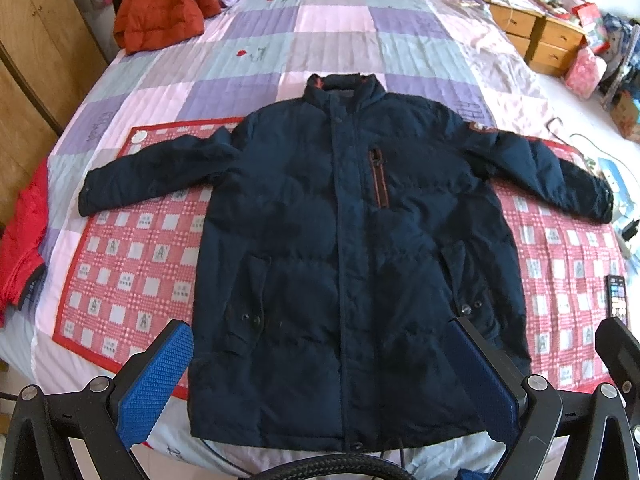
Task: Fold large clothes
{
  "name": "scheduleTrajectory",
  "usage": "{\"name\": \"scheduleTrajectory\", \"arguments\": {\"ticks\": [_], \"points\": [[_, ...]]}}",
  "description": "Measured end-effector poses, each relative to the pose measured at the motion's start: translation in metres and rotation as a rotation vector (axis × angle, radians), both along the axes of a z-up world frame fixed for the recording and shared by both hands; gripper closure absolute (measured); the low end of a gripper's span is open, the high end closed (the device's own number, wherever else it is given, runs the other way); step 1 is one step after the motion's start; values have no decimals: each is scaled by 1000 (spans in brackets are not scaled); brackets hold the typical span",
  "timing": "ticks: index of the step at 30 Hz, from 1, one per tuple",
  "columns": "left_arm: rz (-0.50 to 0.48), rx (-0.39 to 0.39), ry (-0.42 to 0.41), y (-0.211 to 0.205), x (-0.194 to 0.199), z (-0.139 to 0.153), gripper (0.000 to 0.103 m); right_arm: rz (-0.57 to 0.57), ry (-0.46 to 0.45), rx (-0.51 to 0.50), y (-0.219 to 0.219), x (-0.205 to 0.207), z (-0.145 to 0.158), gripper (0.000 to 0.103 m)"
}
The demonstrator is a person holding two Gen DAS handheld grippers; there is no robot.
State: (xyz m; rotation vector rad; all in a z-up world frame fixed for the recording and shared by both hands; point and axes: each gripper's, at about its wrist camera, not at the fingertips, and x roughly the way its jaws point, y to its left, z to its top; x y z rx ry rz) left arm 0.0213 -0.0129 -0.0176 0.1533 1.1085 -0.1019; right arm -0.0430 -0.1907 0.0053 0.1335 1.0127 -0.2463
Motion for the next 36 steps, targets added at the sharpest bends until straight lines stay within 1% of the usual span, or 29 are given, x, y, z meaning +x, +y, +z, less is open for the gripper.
{"name": "scheduleTrajectory", "arguments": {"ticks": [4,6,8,11,12,14,15,16,17,18,19,21,22,23,25,27,28,29,30,31,33,36], "points": [[-5,10,19,2,8,-15,0,-2,18,-1,-4,8,-16,0],[-7,18,17,4,14,-29,0,-1,14,-9,-7,11,-27,0],[-11,37,8,7,20,-50,0,4,9,-19,-13,19,-45,0],[-19,41,-1,14,30,-89,0,51,-14,-70,-19,32,-87,0],[-24,39,6,17,36,-111,0,81,-15,-100,-19,39,-108,0],[-41,17,23,21,47,-155,0,145,21,-130,-18,55,-155,0],[-50,11,31,22,54,-179,0,178,53,-118,-18,66,-186,0],[-54,12,40,22,60,-201,0,195,72,-103,-19,73,-208,0],[-54,13,49,22,65,-224,0,208,96,-93,-18,83,-238,0],[-56,14,55,22,71,-251,0,220,108,-84,-17,91,-259,0],[-57,16,58,21,75,-269,0,244,116,-73,-12,102,-287,0],[-59,24,55,17,83,-305,0,279,134,-56,-2,118,-326,0],[-55,29,50,15,86,-318,0,298,138,-40,4,127,-344,0],[-48,25,48,16,90,-334,0,308,135,-35,12,133,-358,0],[-39,18,54,24,95,-356,0,330,129,-41,21,144,-383,0],[-35,-19,34,36,100,-369,0,363,105,-53,24,150,-402,0],[-43,-38,14,42,100,-372,0,374,90,-61,21,151,-406,0],[-48,-65,-6,51,99,-372,0,382,71,-42,15,152,-410,0],[-50,-74,-16,57,97,-372,0,384,57,-18,6,152,-412,0],[-55,-71,-28,62,96,-371,0,390,50,0,0,151,-411,0],[-63,-58,-56,78,91,-369,0,388,43,5,-21,145,-408,0],[-67,-29,-70,101,86,-367,0,392,43,-38,-51,133,-405,1]]}}
